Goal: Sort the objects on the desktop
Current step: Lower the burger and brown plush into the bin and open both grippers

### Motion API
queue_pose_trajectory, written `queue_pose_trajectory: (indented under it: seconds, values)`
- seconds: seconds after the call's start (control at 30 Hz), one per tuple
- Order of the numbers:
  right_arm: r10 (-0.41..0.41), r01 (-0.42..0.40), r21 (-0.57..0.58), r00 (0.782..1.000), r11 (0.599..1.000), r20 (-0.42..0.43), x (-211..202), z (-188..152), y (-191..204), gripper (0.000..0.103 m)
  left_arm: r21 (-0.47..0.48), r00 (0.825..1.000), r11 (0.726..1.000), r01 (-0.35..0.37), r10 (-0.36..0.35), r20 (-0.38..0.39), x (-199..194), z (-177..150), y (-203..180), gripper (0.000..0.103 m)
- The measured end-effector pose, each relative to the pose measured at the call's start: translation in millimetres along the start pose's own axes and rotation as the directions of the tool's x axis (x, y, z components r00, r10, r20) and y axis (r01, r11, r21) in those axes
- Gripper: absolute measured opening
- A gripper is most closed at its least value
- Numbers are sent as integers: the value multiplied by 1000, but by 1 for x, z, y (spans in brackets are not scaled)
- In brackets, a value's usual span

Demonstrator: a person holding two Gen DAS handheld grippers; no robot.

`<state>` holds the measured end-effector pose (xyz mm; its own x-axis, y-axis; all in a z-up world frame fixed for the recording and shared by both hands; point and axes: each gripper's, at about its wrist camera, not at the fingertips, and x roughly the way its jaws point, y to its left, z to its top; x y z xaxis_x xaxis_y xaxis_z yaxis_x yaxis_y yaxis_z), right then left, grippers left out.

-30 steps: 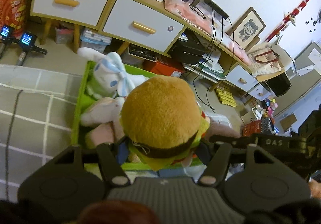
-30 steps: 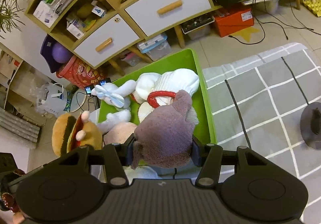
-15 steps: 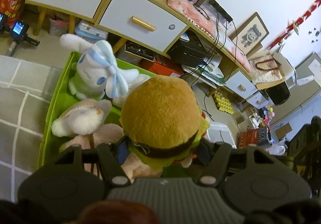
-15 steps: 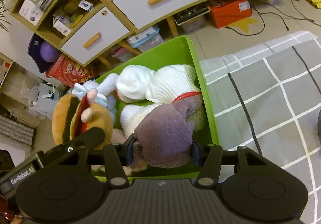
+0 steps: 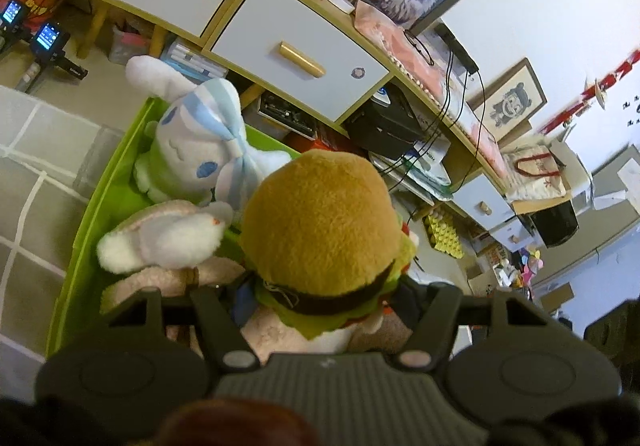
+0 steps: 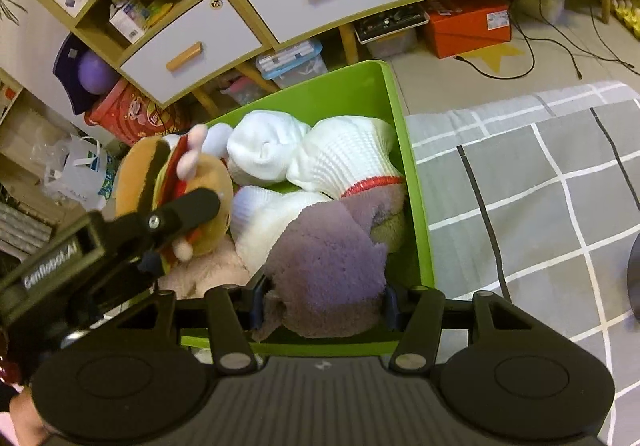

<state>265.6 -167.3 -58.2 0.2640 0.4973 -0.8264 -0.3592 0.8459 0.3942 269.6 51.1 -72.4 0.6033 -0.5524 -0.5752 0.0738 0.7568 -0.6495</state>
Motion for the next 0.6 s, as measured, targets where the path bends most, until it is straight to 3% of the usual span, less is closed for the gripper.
queue_pose_trajectory:
  seconds: [0.17,0.3,0.6]
  values:
    - [-2,1,-2,1000,1000,-12,0,-2,0,55,8,1000,1000,-14,14,15,2,-2,-3,68]
    - [0,0,10,1000,1000,-21,0,-1,-1,56,24,1000,1000,-17,16,22,4,-3,-11,79]
    - [3,-3,12,1000,1000,-7,-5,2,-1,69,34,999,999,-29,28,22,5,-4,-19,87]
